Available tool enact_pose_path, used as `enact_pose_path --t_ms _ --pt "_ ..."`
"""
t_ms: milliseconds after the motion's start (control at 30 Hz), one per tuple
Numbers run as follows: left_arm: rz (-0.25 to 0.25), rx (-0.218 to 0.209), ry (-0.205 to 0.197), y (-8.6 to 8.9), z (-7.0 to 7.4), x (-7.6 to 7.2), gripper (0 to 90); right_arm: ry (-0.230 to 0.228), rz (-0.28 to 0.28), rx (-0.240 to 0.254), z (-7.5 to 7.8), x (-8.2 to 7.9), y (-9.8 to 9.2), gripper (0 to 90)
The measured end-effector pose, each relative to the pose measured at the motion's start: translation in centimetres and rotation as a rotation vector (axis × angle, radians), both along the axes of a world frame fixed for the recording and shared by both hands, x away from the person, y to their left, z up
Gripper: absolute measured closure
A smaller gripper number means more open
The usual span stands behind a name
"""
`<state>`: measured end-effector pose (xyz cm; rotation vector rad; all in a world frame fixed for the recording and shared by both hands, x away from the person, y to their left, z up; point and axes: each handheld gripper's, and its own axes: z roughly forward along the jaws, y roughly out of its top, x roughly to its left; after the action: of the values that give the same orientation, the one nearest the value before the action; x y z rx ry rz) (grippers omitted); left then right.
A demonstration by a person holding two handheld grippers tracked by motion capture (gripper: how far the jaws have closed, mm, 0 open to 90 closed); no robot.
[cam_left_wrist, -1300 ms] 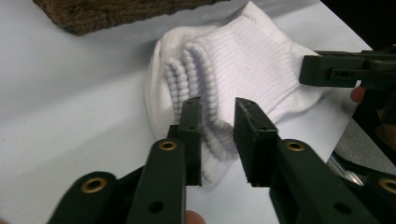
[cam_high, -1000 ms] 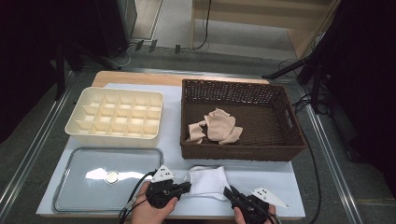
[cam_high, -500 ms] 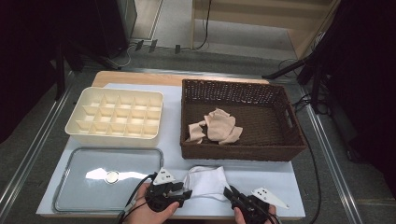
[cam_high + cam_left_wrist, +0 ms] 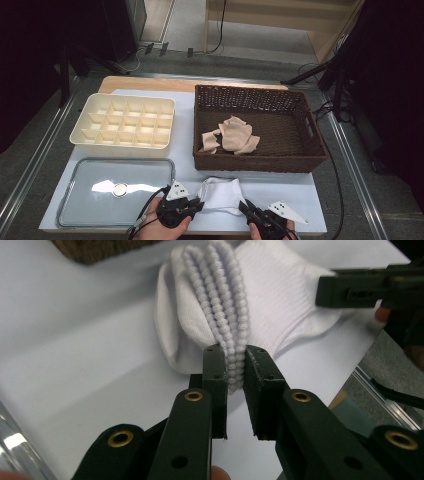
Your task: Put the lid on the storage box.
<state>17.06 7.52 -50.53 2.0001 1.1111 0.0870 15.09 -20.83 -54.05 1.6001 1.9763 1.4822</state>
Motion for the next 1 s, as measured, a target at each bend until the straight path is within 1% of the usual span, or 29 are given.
enact_pose_path --t_ms 33,67,100,167,233,300,333,367,433,467,500,533,600,633,700,733,833,900,933,1000 --pt "0.004 0.0 -0.004 0.1 0.2 0.1 82.0 -0.001 0.001 0.002 0.0 0.0 0.0 76.4" --pt "0.005 -0.01 -0.001 0.2 0.3 0.2 83.7 -0.003 0.002 0.001 0.0 0.0 0.1 76.4" --pt "0.008 -0.018 0.005 0.3 0.4 0.4 89.1 -0.001 0.003 0.001 0.0 0.0 0.1 76.4" --pt "0.009 -0.015 0.013 0.5 0.3 0.7 88.4 -0.001 0.003 0.0 0.0 0.0 0.1 76.4" --pt "0.017 -0.004 0.006 0.6 0.0 0.9 85.6 -0.002 0.002 -0.001 -0.1 0.0 0.1 76.4" --pt "-0.014 0.002 0.042 0.4 -0.3 0.9 84.0 0.0 0.002 -0.003 -0.1 0.0 0.1 76.4" --pt "-0.023 0.01 0.045 0.3 -0.3 0.7 82.7 -0.001 0.001 -0.002 -0.1 0.0 0.1 76.3" --pt "-0.026 0.004 0.05 0.2 -0.3 0.6 80.9 -0.001 0.0 0.001 0.0 0.0 0.1 76.2" --pt "-0.017 -0.016 0.05 0.2 -0.4 0.5 76.4 -0.003 -0.001 0.002 0.0 0.0 0.0 76.2" --pt "-0.017 -0.02 0.05 0.2 -0.5 0.5 72.9 -0.001 -0.001 0.001 0.0 0.0 0.0 76.2" --pt "-0.017 -0.018 0.049 0.1 -0.5 0.4 71.6 -0.001 0.0 0.001 0.0 0.0 0.0 76.2" --pt "-0.019 -0.011 0.038 -0.2 -0.6 0.3 69.8 -0.001 0.0 0.0 0.0 0.0 0.0 76.2" --pt "-0.008 0.018 0.011 -0.7 -0.7 0.3 65.9 0.001 0.0 0.001 -0.1 0.0 0.1 76.2" --pt "-0.001 0.048 -0.009 -0.8 -0.8 0.2 64.8 0.001 0.001 0.0 -0.1 0.0 0.1 76.2" --pt "0.007 0.079 -0.031 -0.9 -0.8 0.1 64.2 0.001 0.002 0.0 -0.1 0.0 0.1 76.1" --pt "0.01 0.092 -0.037 -0.9 -0.8 0.0 63.9 -0.002 0.002 0.0 0.0 0.0 0.0 76.1" --pt "0.009 0.113 -0.032 -1.0 -1.0 0.0 63.7 0.0 0.001 -0.001 0.0 0.0 0.0 76.1" --pt "0.013 0.137 -0.041 -1.1 -1.1 -0.1 63.1 -0.001 0.001 -0.002 -0.1 0.0 0.0 76.1" --pt "0.004 0.137 -0.03 -1.1 -1.1 -0.1 63.1 0.001 0.002 -0.002 -0.1 0.0 0.0 76.1" --pt "-0.011 0.128 -0.022 -1.2 -1.3 0.0 67.1 -0.001 0.001 -0.007 -0.1 0.0 0.1 76.1"
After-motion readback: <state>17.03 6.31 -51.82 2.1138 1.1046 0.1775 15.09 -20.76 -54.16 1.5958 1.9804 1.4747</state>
